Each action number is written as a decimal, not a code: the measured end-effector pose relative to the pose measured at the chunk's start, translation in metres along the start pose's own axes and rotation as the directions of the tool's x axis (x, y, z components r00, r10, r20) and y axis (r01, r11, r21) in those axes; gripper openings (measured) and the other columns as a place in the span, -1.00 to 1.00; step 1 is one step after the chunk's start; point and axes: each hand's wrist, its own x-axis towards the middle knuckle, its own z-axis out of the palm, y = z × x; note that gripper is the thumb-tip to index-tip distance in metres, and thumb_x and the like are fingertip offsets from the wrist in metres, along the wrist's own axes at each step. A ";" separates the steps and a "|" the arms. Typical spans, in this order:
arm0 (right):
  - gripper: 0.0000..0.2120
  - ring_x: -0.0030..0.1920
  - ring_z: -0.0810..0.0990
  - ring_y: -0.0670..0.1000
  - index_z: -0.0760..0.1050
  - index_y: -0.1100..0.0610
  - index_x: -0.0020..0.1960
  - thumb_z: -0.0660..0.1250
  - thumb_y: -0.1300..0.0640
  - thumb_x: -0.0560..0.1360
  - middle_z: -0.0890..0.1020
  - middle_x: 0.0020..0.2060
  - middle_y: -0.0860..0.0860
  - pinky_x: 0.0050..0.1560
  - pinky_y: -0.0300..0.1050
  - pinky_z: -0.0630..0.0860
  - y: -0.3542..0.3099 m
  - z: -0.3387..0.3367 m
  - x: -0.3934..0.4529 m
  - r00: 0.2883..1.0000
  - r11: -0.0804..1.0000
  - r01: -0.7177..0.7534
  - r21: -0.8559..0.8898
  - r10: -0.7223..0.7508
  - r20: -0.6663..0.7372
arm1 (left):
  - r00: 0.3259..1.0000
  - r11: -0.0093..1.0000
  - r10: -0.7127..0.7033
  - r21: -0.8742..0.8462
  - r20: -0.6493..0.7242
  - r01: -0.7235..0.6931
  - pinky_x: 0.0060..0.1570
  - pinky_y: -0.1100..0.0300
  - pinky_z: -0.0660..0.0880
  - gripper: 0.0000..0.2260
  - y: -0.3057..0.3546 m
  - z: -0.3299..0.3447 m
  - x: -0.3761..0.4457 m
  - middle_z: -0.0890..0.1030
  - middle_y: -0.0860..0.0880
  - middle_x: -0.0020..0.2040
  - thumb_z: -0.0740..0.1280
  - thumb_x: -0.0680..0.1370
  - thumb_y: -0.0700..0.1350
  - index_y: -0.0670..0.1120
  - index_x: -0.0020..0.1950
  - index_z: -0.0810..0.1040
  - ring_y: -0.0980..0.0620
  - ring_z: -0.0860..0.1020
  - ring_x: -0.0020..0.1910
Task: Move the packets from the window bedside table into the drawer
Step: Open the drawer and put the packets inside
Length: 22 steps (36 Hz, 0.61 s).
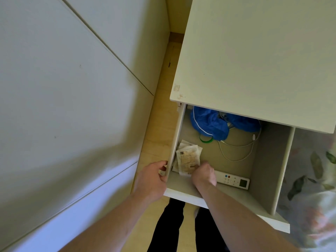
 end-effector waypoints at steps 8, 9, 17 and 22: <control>-0.66 -0.02 0.58 0.12 0.51 0.19 0.20 0.34 -0.05 0.59 0.61 0.05 0.11 -0.06 -0.03 0.52 0.001 -0.010 0.002 0.999 1.000 0.014 0.025 -0.015 0.029 | 1.000 1.000 -0.012 -0.015 0.007 0.013 -0.18 0.23 0.60 -0.55 0.000 -0.001 0.001 0.59 0.22 0.04 0.34 0.57 -0.19 0.15 0.42 0.49 0.22 0.58 -0.15; -0.58 0.09 0.59 0.16 0.42 0.19 0.27 0.36 -0.08 0.57 0.58 0.14 0.13 0.01 0.02 0.53 0.000 -0.011 0.001 0.999 0.999 0.030 0.044 -0.030 0.012 | 1.000 1.000 -0.014 -0.016 0.004 0.014 -0.18 0.22 0.61 -0.55 0.000 -0.001 0.001 0.59 0.22 0.04 0.34 0.57 -0.19 0.15 0.42 0.49 0.22 0.58 -0.15; -0.51 0.24 0.55 0.17 0.40 0.18 0.36 0.40 -0.05 0.55 0.57 0.23 0.14 0.18 0.02 0.51 -0.006 -0.008 0.000 0.992 0.985 0.111 0.133 -0.118 0.049 | 1.000 0.999 -0.006 0.037 0.002 0.005 -0.19 0.23 0.59 -0.56 -0.001 0.001 0.003 0.59 0.26 0.05 0.33 0.57 -0.18 0.20 0.40 0.50 0.23 0.59 -0.18; -0.54 0.21 0.59 0.14 0.38 0.12 0.42 0.36 0.01 0.57 0.60 0.25 0.12 0.12 -0.03 0.55 0.001 -0.021 -0.010 0.989 0.983 0.118 0.142 -0.130 0.074 | 1.000 0.995 0.017 0.097 0.017 -0.019 -0.23 0.23 0.59 -0.61 0.000 0.001 0.003 0.59 0.28 0.05 0.31 0.57 -0.14 0.22 0.33 0.52 0.20 0.61 -0.18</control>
